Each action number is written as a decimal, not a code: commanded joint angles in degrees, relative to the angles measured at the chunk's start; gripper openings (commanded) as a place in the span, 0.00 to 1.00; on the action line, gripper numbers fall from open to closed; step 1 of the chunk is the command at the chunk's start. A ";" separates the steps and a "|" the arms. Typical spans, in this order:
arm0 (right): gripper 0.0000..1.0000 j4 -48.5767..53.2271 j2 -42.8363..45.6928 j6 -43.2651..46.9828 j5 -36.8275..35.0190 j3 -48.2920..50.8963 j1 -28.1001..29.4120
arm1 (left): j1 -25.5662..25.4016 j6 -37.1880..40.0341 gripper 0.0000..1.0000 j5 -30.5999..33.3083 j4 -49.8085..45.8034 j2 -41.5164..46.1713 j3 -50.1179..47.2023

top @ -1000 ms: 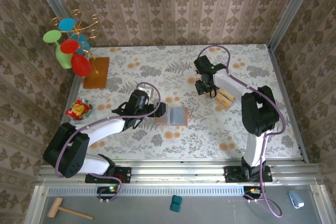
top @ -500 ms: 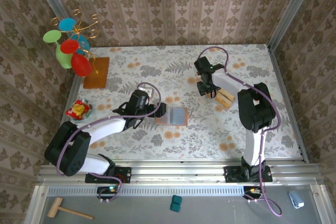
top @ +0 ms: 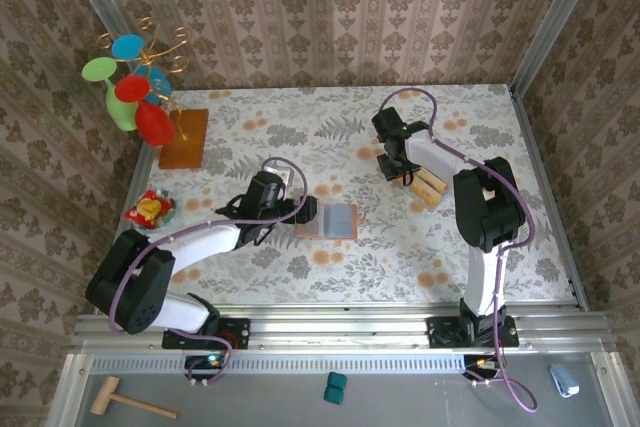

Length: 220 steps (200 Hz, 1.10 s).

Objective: Put the credit cards into the card holder

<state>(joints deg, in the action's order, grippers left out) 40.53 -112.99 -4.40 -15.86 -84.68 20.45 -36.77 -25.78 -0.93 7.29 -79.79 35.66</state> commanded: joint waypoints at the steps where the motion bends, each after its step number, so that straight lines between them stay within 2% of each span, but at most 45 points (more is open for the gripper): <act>1: 0.40 0.53 0.49 0.28 4.99 0.43 0.45 | -0.31 -0.84 1.00 -0.57 0.97 -0.81 0.20; 85: 0.37 0.71 2.78 -0.36 5.57 1.26 1.34 | -0.27 -0.95 1.00 -0.57 1.60 -1.19 -0.02; 170: 0.45 1.65 5.83 -1.61 6.61 -0.64 2.81 | -0.29 -1.16 1.00 -1.03 2.11 -1.84 0.02; 220: 0.45 1.78 -0.02 -2.50 7.33 -4.34 5.32 | -0.26 -1.22 1.00 -1.09 2.24 -2.43 0.45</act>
<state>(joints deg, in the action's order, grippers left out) 40.91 -109.69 -5.78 -9.76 -85.97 24.67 -36.77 -25.98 -1.37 8.64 -81.71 35.66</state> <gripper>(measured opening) 0.452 0.999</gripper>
